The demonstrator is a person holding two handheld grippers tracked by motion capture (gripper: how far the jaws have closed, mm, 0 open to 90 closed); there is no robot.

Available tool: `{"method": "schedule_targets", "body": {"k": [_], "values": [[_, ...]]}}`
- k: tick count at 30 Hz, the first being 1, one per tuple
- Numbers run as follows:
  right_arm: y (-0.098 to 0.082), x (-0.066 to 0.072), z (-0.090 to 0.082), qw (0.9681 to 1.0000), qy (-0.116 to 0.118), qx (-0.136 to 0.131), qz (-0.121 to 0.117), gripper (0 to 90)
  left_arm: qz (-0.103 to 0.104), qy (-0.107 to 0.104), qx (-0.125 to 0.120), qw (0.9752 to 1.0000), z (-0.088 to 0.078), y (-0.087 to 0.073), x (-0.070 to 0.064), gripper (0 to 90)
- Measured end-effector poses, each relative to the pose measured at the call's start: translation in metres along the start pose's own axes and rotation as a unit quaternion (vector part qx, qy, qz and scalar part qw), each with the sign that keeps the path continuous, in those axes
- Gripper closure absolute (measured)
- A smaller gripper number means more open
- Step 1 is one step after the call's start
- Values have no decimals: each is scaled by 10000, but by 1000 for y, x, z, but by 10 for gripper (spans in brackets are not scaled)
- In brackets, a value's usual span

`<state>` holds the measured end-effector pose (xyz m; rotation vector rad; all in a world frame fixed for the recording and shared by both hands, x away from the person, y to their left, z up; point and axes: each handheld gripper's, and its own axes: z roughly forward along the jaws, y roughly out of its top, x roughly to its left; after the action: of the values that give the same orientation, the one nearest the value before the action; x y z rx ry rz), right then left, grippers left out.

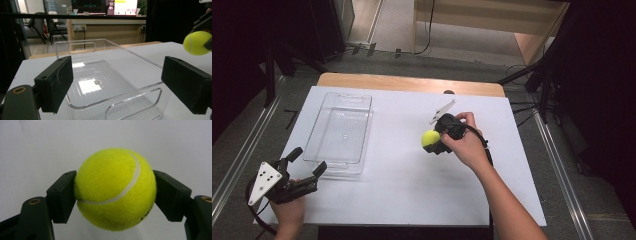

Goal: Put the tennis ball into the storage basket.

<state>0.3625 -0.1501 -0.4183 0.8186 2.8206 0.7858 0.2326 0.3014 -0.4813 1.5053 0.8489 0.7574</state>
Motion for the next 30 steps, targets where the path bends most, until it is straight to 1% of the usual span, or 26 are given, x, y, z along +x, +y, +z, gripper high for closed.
{"method": "schedule_targets", "body": {"k": [2, 6, 7, 8, 9, 10, 13, 14, 15, 17, 18, 20, 21, 22, 26, 28, 30], "values": [[3, 1, 0, 10000, 5, 2, 13, 236, -12, -2, -5, 10000, 0, 0, 0, 111], [9, 2, 2, 9999, 36, -10, -94, 236, -5, -10, -2, 10000, 0, 0, 0, 111], [11, 3, 1, 10000, 40, 12, -61, 236, -4, -9, -2, 10000, 0, 0, 0, 111], [12, 3, 2, 9999, 37, -12, -115, 236, -10, -20, -7, 10000, 0, 0, 0, 111], [14, 4, 2, 10000, 43, -5, -81, 237, -14, -12, -3, 10000, 0, 0, 0, 111], [15, 4, 2, 9999, 32, -9, -123, 236, -15, -13, -3, 10000, 0, 0, 0, 110], [19, 6, 3, 9999, 56, -1, -128, 236, -16, -16, -9, 10000, 0, 0, 0, 110], [21, 5, 3, 9998, 69, -4, -191, 236, -16, -17, -7, 10000, 0, 0, 0, 111], [22, 7, 3, 9999, 57, 7, -132, 236, -19, -14, -10, 10000, 0, 0, 0, 111], [25, 7, 4, 9998, 93, -14, -186, 237, -26, -13, -15, 10000, 0, 0, 0, 111], [26, 8, 4, 9999, 71, 22, -152, 237, -29, -13, -16, 10000, 0, 0, 0, 111], [29, 8, 5, 9997, 86, -34, -220, 237, -27, -14, -14, 10000, 0, 0, 0, 111], [30, 9, 5, 9997, 106, -16, -231, 237, -29, -15, -15, 10000, 0, 0, 0, 111], [31, 10, 6, 9998, 101, 6, -190, 237, -29, -16, -13, 10000, 0, 0, 0, 111], [36, 12, 7, 9996, 159, 20, -240, 237, -33, -11, -4, 10000, 0, 0, 0, 111], [39, 12, 8, 9995, 147, -1, -284, 237, -35, -10, -3, 10000, 0, 0, 0, 111], [42, 13, 8, 9995, 158, -9, -278, 237, -35, 0, -5, 10000, 0, 0, 0, 111]]}}
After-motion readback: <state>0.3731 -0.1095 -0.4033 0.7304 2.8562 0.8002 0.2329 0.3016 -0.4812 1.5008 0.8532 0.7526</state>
